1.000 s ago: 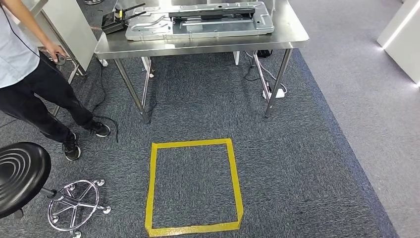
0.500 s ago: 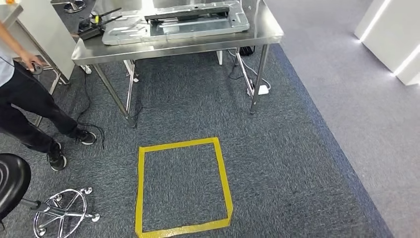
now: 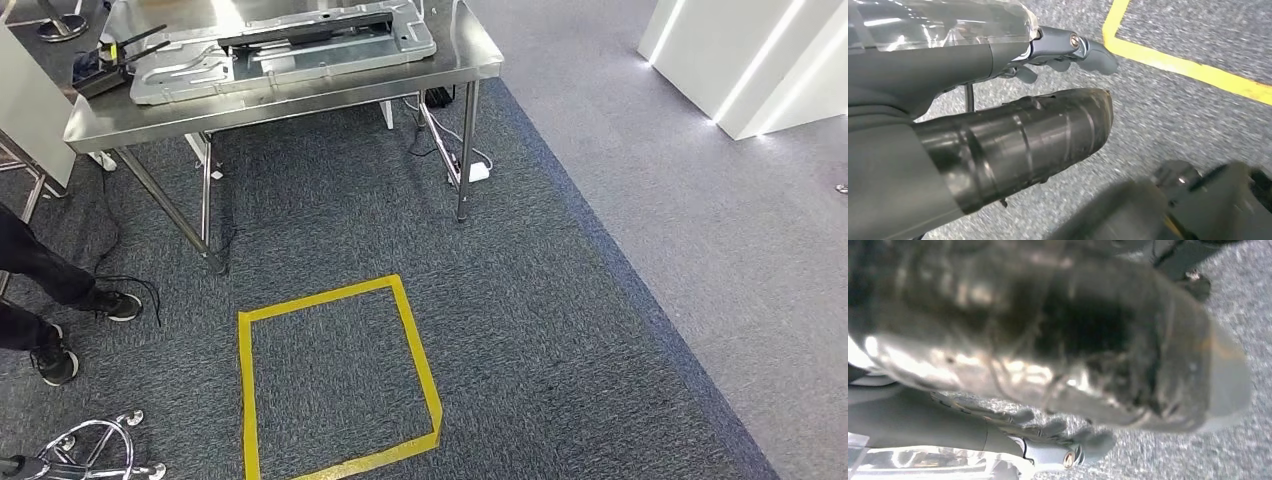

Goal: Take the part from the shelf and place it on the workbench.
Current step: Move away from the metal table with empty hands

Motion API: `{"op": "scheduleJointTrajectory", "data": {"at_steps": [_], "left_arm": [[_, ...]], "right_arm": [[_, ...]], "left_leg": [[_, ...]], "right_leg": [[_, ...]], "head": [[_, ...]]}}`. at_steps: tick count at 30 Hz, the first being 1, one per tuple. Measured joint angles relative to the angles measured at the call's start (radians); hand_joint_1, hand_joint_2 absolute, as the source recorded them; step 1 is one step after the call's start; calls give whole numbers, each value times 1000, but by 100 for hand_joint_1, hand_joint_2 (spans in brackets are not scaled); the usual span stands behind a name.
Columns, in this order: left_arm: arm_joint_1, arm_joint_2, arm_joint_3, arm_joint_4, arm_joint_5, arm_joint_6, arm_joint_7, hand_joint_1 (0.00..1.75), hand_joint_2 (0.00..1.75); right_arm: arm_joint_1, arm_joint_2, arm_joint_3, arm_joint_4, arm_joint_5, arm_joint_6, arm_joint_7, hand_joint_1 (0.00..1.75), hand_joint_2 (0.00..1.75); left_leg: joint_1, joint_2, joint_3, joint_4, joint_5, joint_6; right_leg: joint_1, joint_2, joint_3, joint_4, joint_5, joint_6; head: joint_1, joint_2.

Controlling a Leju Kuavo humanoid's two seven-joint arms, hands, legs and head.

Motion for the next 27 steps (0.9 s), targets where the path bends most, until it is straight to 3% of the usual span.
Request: {"op": "scheduleJointTrajectory", "data": {"at_steps": [2,4,6,7,9,11,12,14,15,17,19,20,21,22,23,24,26,27], "left_arm": [[0,0,0,0,0,0,1,0,0],[3,0,1,0,0,0,4,0,0],[4,0,1,0,0,0,11,0,0],[3,0,1,0,0,0,14,0,0],[2,-1,1,0,0,0,23,0,0],[2,-1,1,0,0,-1,30,0,0],[1,-1,1,0,0,-1,31,0,0],[-3,-1,1,0,0,-1,33,0,0],[-6,-1,2,0,0,-1,33,0,0],[-6,0,2,0,0,0,36,0,0],[-3,0,2,0,0,0,38,0,0],[-1,0,2,0,0,0,38,0,0],[1,0,2,0,0,0,38,0,0],[2,0,2,0,0,0,37,0,0],[2,0,2,0,0,0,35,0,0],[2,0,2,0,0,0,32,0,0],[3,1,2,0,0,1,22,0,0],[3,2,2,0,0,2,16,0,0]], "right_arm": [[1,0,0,0,1,0,1,0,0],[-1,0,0,0,3,0,2,0,0],[-1,0,0,0,6,1,3,0,0],[0,0,0,0,8,2,4,0,0],[1,-1,0,0,11,6,5,0,0],[0,-2,1,0,14,11,6,0,0],[-1,-2,1,0,15,13,7,0,0],[0,-2,1,0,15,14,7,0,0],[1,-2,1,0,15,14,7,0,0],[0,-2,2,0,15,14,8,0,0],[-2,-2,2,0,16,14,9,0,0],[-2,-2,3,0,16,14,9,0,0],[-1,-2,4,0,16,14,9,0,0],[0,-2,5,0,16,14,10,0,0],[1,-2,6,0,16,14,12,0,0],[1,-2,6,0,16,14,14,0,0],[1,-1,7,0,16,14,18,0,0],[0,0,7,0,16,13,19,0,0]], "left_leg": [[5,23,10,-30,17,-1],[6,47,8,-38,23,-1],[5,75,1,-33,23,-2],[6,88,-2,-30,22,-4],[6,111,-5,-20,17,-10],[3,128,-7,-9,10,-22],[1,135,-7,-4,7,-29],[1,147,-5,-2,7,-42],[2,145,-4,0,5,-49],[6,111,-18,36,-29,-61],[10,66,-63,148,-103,-68],[11,57,-89,214,-135,-70],[12,53,-107,261,-151,-70],[12,52,-109,274,-147,-69],[12,49,-91,243,-123,-66],[12,40,-56,179,-87,-61],[12,-5,11,43,-35,-49],[10,-23,28,4,-25,-44]], "right_leg": [[3,-43,-17,36,-30,8],[1,-82,-66,142,-97,15],[-3,-88,-106,236,-134,24],[-4,-91,-101,235,-125,27],[-6,-113,-35,127,-68,29],[-3,-143,28,15,-29,21],[0,-151,38,-9,-23,14],[2,-138,33,-14,-18,0],[0,-130,31,-16,-14,-6],[-6,-115,27,-22,-4,-20],[-6,-97,18,-23,4,-28],[-5,-87,13,-21,7,-29],[-4,-75,9,-20,9,-29],[-3,-63,6,-18,10,-28],[-2,-51,4,-16,12,-27],[-2,-39,4,-15,13,-25],[-2,-17,2,-14,17,-17],[-3,-7,-1,-14,21,-12]], "head": [[1,0],[2,0],[2,0],[2,0],[2,0],[2,0],[1,0],[1,0],[1,0],[1,0],[0,0],[0,0],[0,0],[0,0],[0,0],[0,0],[0,0],[0,0]]}}
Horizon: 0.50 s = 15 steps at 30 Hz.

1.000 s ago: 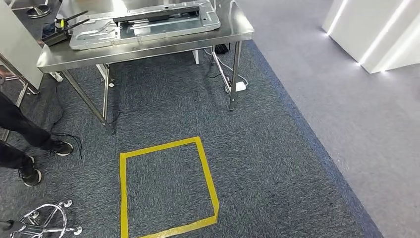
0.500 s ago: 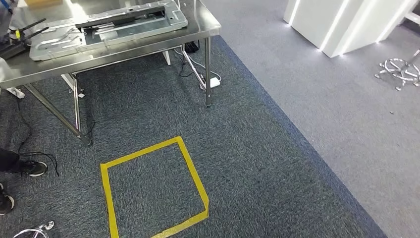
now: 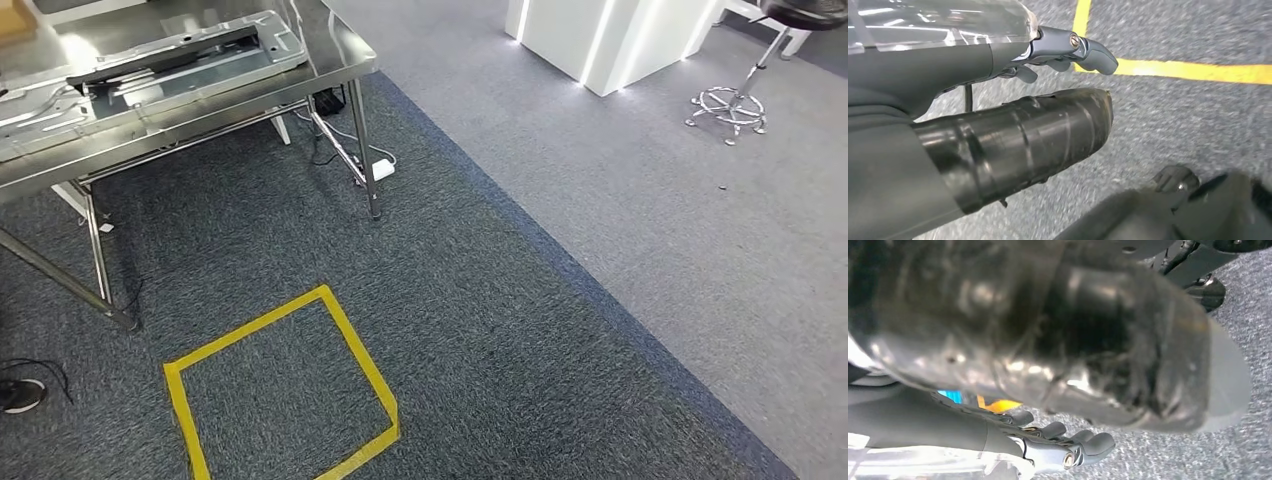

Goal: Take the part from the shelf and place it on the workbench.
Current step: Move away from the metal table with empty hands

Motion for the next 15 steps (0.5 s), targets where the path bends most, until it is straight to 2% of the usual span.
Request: {"op": "scheduleJointTrajectory", "data": {"at_steps": [1,3,4,5,7,8,9,10,11,12,13,15], "left_arm": [[-1,1,0,0,0,1,-5,0,0],[-4,0,0,0,0,2,-12,0,0],[-4,-1,0,0,0,3,-13,0,0],[-4,-1,1,0,0,3,-13,0,0],[0,-3,1,0,0,3,-11,0,0],[1,-3,2,0,0,2,-7,0,0],[2,-3,3,0,0,2,-3,0,0],[2,-2,4,0,0,1,2,0,0],[1,-2,6,0,0,1,5,0,0],[-1,-2,6,0,0,1,7,0,0],[-2,-2,7,0,0,0,8,0,0],[-3,-3,8,0,0,0,9,0,0]], "right_arm": [[0,1,0,0,0,0,1,0,0],[1,1,0,0,0,0,3,0,0],[2,1,0,0,0,0,4,0,0],[3,1,0,0,0,0,5,0,0],[2,1,0,0,1,0,6,0,0],[1,1,0,0,2,0,7,0,0],[1,1,0,0,4,0,7,0,0],[2,1,0,0,6,0,7,0,0],[3,1,0,0,7,0,8,0,0],[4,1,0,0,9,0,8,0,0],[4,1,0,0,11,1,8,0,0],[2,0,1,0,13,1,8,0,0]], "left_leg": [[-2,-9,4,-14,0,3],[-2,10,5,-21,8,10],[-1,21,7,-28,14,16],[1,34,9,-35,21,23],[0,63,6,-41,28,33],[-2,77,2,-39,29,35],[-4,92,-2,-37,29,35],[-5,106,-4,-35,28,35],[-5,119,-7,-32,27,34],[-5,131,-8,-29,25,33],[-5,141,-8,-25,22,30],[-10,158,-8,-16,14,19]], "right_leg": [[-2,9,-3,-1,4,6],[-4,23,-8,-4,11,20],[-2,12,-12,2,7,25],[0,-9,-23,23,-10,28],[3,-61,-69,123,-74,32],[3,-73,-99,190,-108,35],[2,-78,-120,242,-128,37],[1,-81,-126,264,-130,39],[1,-85,-112,247,-114,40],[1,-94,-78,192,-85,40],[2,-113,-37,119,-60,37],[6,-147,21,15,-30,25]], "head": [[0,0],[0,0],[1,0],[2,0],[3,0],[4,0],[4,0],[4,0],[4,0],[4,0],[4,0],[4,0]]}}
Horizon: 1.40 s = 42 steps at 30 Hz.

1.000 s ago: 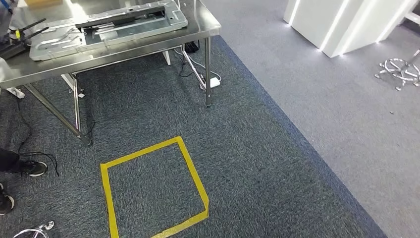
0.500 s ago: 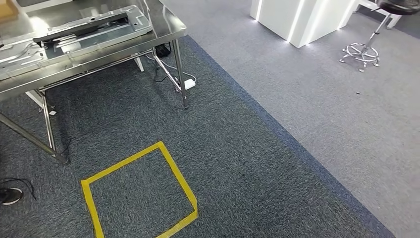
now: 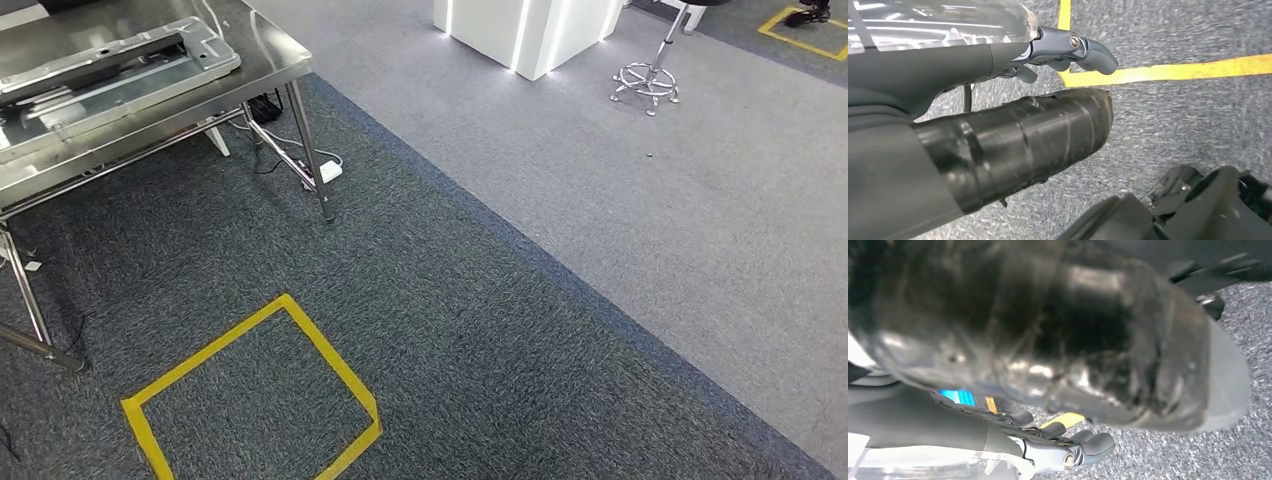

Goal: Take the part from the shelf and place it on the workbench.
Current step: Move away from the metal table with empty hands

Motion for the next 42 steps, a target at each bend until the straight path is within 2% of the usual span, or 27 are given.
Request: {"op": "scheduleJointTrajectory", "data": {"at_steps": [1,3,5,8,10,11,12,13,15,16,18,19,21,23,24,25,26,27,29,31,32,34,36,38,40,41,42], "left_arm": [[-1,0,1,0,0,0,0,0,0],[-4,0,3,0,0,0,-3,0,0],[-5,0,4,0,0,0,-7,0,0],[-1,0,6,0,0,0,-9,0,0],[2,-1,6,0,0,0,-9,0,0],[4,-1,6,0,0,0,-9,0,0],[4,-1,6,0,0,0,-9,0,0],[4,-1,6,0,0,0,-9,0,0],[5,-1,7,0,0,0,-10,0,0],[4,-1,7,0,0,0,-11,0,0],[2,-1,8,0,0,0,-16,0,0],[1,-1,8,0,0,1,-20,0,0],[1,-1,8,0,0,2,-28,0,0],[3,-1,8,0,0,3,-35,0,0],[5,-1,8,0,0,3,-36,0,0],[6,-1,8,0,0,3,-37,0,0],[7,-1,8,0,0,3,-38,0,0],[6,-2,8,0,0,3,-38,0,0],[5,-3,8,0,0,3,-39,0,0],[4,-3,8,0,0,4,-40,0,0],[3,-3,8,0,0,4,-40,0,0],[-1,-3,8,0,0,5,-39,0,0],[-2,-3,8,0,0,5,-34,0,0],[-1,-3,8,0,0,5,-27,0,0],[2,-3,8,0,0,3,-22,0,0],[3,-4,8,0,0,2,-20,0,0],[4,-4,8,0,0,2,-18,0,0]], "right_arm": [[-1,0,0,0,1,0,0,0,0],[1,0,0,0,2,1,0,0,0],[1,0,0,0,2,1,0,0,0],[-2,0,0,0,4,1,1,0,0],[-1,0,0,0,4,2,3,0,0],[0,0,0,0,4,2,5,0,0],[1,0,0,0,4,2,7,0,0],[1,0,0,0,5,2,8,0,0],[0,1,0,0,5,2,10,0,0],[-1,1,0,0,6,2,10,0,0],[0,1,0,0,7,2,10,0,0],[2,1,0,0,7,2,10,0,0],[3,1,0,0,8,2,10,0,0],[1,1,0,0,9,2,10,0,0],[1,1,0,0,9,1,10,0,0],[1,1,0,0,10,1,10,0,0],[2,1,0,0,11,1,10,0,0],[2,1,0,0,12,1,10,0,0],[2,1,0,0,13,1,9,0,0],[-1,0,0,0,14,1,9,0,0],[-1,0,0,0,14,1,9,0,0],[0,0,0,0,15,1,9,0,0],[0,0,0,0,17,2,9,0,0],[-3,1,0,0,20,3,9,0,0],[-3,1,1,0,22,4,10,0,0],[-3,1,1,0,23,4,10,0,0],[-2,1,1,0,24,4,12,0,0]], "left_leg": [[-2,7,1,2,-3,-6],[-3,20,6,3,-5,-15],[1,-6,1,24,-27,-27],[9,-74,-68,188,-127,-40],[12,-83,-110,284,-157,-43],[13,-84,-108,280,-142,-43],[14,-87,-87,235,-109,-41],[15,-100,-54,164,-69,-38],[15,-140,-2,41,-21,-30],[14,-154,8,13,-14,-26],[9,-147,8,6,-11,-16],[10,-136,9,1,-5,-9],[12,-113,11,-12,7,8],[10,-88,6,-15,13,17],[9,-74,3,-14,14,18],[7,-60,0,-13,14,18],[7,-47,-2,-11,14,18],[6,-35,-2,-10,13,17],[5,-15,-1,-7,9,11],[0,2,1,-3,2,0],[-2,9,3,-1,0,-5],[-1,19,8,0,-4,-16],[4,-10,-1,30,-32,-28],[9,-60,-46,137,-98,-36],[11,-81,-104,262,-147,-39],[11,-83,-115,285,-144,-39],[11,-85,-109,268,-121,-37]], "right_leg": [[3,-7,8,-18,1,-6],[4,9,5,-19,5,-17],[-1,27,3,-26,14,-30],[-4,56,-5,-30,23,-43],[-3,81,-11,-27,26,-43],[-3,93,-13,-25,27,-43],[-3,106,-13,-23,28,-42],[-4,118,-13,-21,28,-40],[-4,141,-18,-17,31,-31],[-4,151,-21,-16,34,-24],[-7,169,-27,-20,42,-8],[-8,166,-29,-19,43,-3],[-5,128,-49,21,13,3],[-3,81,-103,138,-58,4],[-4,73,-132,205,-88,6],[-5,69,-151,250,-103,8],[-5,66,-150,259,-98,9],[-6,60,-129,227,-77,9],[-5,25,-47,85,-21,5],[0,-4,4,-12,4,-3],[2,-7,8,-23,4,-8],[2,13,6,-25,9,-18],[-2,31,6,-31,17,-31],[-3,50,2,-34,22,-41],[0,74,-2,-32,25,-44],[1,87,-3,-31,25,-45],[1,100,-4,-29,26,-45]], "head": [[0,0],[0,0],[-1,0],[-1,0],[-1,0],[-1,0],[-1,0],[-1,0],[-1,0],[-1,0],[-1,0],[-1,0],[0,0],[1,0],[1,0],[1,0],[0,0],[1,0],[1,0],[0,0],[0,0],[0,0],[0,0],[-1,0],[-1,0],[-1,0],[-1,0]]}}
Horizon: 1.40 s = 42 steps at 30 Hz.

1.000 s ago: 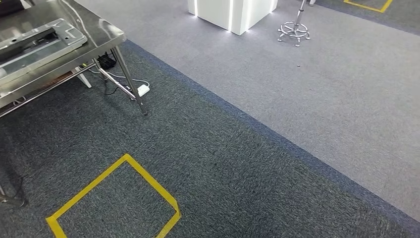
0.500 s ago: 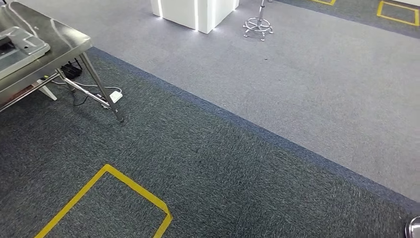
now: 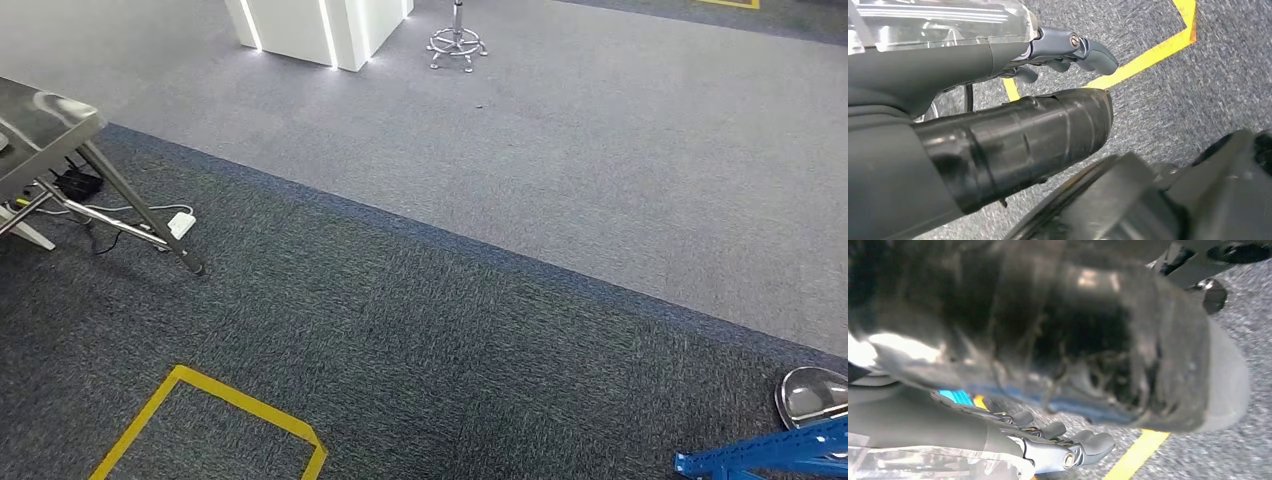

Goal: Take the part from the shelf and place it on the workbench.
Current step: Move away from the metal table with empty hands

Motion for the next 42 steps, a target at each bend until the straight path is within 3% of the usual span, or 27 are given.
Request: {"op": "scheduleJointTrajectory", "data": {"at_steps": [1,3,5,6,7,9,10,12,14,15,17,19,20,22,24,25,27,29,30,31,33,34,36,38,40,42], "left_arm": [[0,0,0,0,0,0,2,0,0],[1,2,0,0,0,-1,5,0,0],[-1,4,0,0,0,-1,10,0,0],[-3,4,0,0,0,-1,14,0,0],[-5,4,0,0,0,-1,18,0,0],[-7,4,0,0,0,-3,26,0,0],[-6,4,0,0,0,-4,26,0,0],[-4,4,1,0,0,-6,23,0,0],[-2,5,1,0,0,-8,20,0,0],[-3,5,1,0,0,-8,19,0,0],[-4,4,1,0,0,-8,18,0,0],[-4,4,1,0,0,-9,21,0,0],[-5,4,1,0,0,-9,22,0,0],[-8,3,1,0,0,-10,23,0,0],[-11,3,1,0,0,-10,21,0,0],[-10,3,1,0,0,-10,20,0,0],[-8,3,1,0,0,-10,19,0,0],[-5,3,1,0,0,-11,19,0,0],[-4,2,1,0,0,-11,19,0,0],[-3,2,0,0,0,-11,19,0,0],[-2,2,1,0,0,-11,19,0,0],[-2,3,1,0,0,-11,19,0,0],[-4,4,1,0,0,-11,22,0,0],[-9,4,1,0,0,-11,29,0,0],[-9,3,1,0,0,-11,35,0,0],[-6,3,1,0,0,-11,38,0,0]], "right_arm": [[0,0,0,0,1,0,1,0,0],[0,2,1,0,3,2,3,0,0],[-2,4,3,0,8,8,3,0,0],[-2,4,5,0,11,11,3,0,0],[0,4,6,0,14,13,3,0,0],[1,4,9,1,17,16,4,0,0],[2,4,9,1,18,16,4,0,0],[0,4,11,1,20,17,6,0,0],[1,4,12,1,20,17,9,0,0],[2,4,13,1,20,17,10,0,0],[3,3,13,1,21,17,12,0,0],[2,3,14,1,24,17,12,0,0],[1,3,15,1,26,17,12,0,0],[2,3,15,1,28,18,12,0,0],[2,3,15,1,29,18,12,0,0],[1,3,15,1,29,17,12,0,0],[-1,3,16,1,29,17,12,0,0],[-1,3,16,1,29,17,12,0,0],[0,3,16,1,29,17,12,0,0],[1,3,16,1,29,17,12,0,0],[1,3,16,1,29,17,12,0,0],[0,4,16,1,29,18,12,0,0],[0,5,16,1,31,18,12,0,0],[3,5,16,1,34,19,12,0,0],[4,5,16,2,36,20,12,0,0],[3,4,17,2,37,22,12,0,0]], "left_leg": [[0,-7,24,-55,39,4],[-1,-51,82,-192,103,16],[-3,-85,106,-257,121,24],[-5,-83,106,-262,121,27],[-5,-73,108,-268,126,31],[-1,-48,115,-287,140,43],[1,-34,117,-296,147,50],[-3,-6,115,-300,151,56],[-5,23,113,-298,150,56],[-5,36,113,-296,148,54],[-3,57,114,-290,142,47],[-5,73,112,-278,131,34],[-7,79,113,-274,127,27],[-6,91,119,-273,124,14],[-1,75,117,-257,107,3],[1,54,104,-225,83,-2],[4,11,48,-99,12,-6],[4,2,-9,19,-29,-5],[4,0,-16,29,-19,-3],[3,-3,-2,-4,12,2],[2,-34,58,-144,88,14],[1,-54,84,-205,111,19],[-3,-78,102,-255,122,23],[-2,-60,106,-266,130,30],[2,-36,111,-283,144,42],[0,-9,111,-291,151,52]], "right_leg": [[0,13,0,2,0,0],[1,36,-3,7,1,4],[-3,56,-11,9,6,16],[-4,67,-14,7,9,24],[-5,77,-16,5,13,32],[-1,55,-28,22,0,41],[1,30,-44,56,-24,44],[0,-18,-101,177,-93,48],[-6,-32,-139,267,-124,55],[-10,-35,-133,260,-111,59],[-15,-58,-66,143,-52,64],[-13,-90,-6,33,-14,58],[-10,-98,5,11,-11,52],[-5,-85,1,9,-11,36],[-7,-68,0,3,-6,22],[-9,-60,-1,1,-3,15],[-7,-42,-4,-1,2,6],[-2,-20,-8,1,4,3],[0,-7,-9,2,4,2],[2,6,-8,4,4,2],[3,31,-8,8,5,3],[4,41,-9,10,6,6],[1,59,-15,11,9,17],[-2,74,-20,8,15,31],[1,45,-34,35,-6,40],[2,-6,-79,130,-67,45]], "head": [[0,0],[0,0],[0,0],[0,0],[0,0],[1,0],[1,0],[2,0],[2,0],[2,0],[2,0],[2,0],[2,0],[2,0],[2,0],[1,0],[1,0],[1,0],[1,0],[1,0],[1,0],[1,0],[1,0],[1,0],[3,0],[5,0]]}}
